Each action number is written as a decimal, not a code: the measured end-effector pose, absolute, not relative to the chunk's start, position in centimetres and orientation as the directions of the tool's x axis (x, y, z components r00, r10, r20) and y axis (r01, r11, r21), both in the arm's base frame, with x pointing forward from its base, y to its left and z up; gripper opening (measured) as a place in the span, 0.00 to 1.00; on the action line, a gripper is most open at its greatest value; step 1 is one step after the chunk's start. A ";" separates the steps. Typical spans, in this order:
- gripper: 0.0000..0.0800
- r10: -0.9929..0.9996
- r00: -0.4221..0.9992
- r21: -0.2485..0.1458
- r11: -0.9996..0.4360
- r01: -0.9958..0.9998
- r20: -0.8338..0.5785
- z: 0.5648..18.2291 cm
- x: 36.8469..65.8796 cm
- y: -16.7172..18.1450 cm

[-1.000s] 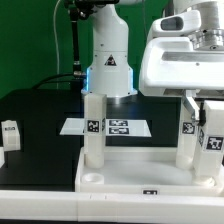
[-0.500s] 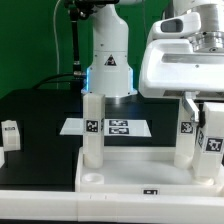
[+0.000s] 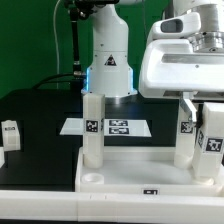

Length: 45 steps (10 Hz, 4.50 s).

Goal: Assemble desk

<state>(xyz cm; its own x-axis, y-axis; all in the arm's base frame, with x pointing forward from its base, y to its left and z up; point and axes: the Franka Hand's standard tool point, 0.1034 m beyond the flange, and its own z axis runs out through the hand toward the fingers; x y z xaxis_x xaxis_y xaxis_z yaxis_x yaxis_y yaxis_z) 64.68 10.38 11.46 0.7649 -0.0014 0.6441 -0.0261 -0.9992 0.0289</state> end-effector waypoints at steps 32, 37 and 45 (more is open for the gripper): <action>0.81 0.032 0.999 -0.002 -0.999 0.032 0.002 13.7 63.3 9.0; 0.81 -0.004 1.000 0.008 -1.000 -0.004 0.016 12.8 65.2 10.2; 0.36 -0.009 1.000 0.013 -1.000 -0.009 0.014 12.5 65.3 10.3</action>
Offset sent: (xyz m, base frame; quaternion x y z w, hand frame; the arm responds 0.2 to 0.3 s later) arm 0.0000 0.0000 0.0000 0.0000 0.0000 0.0000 1.0000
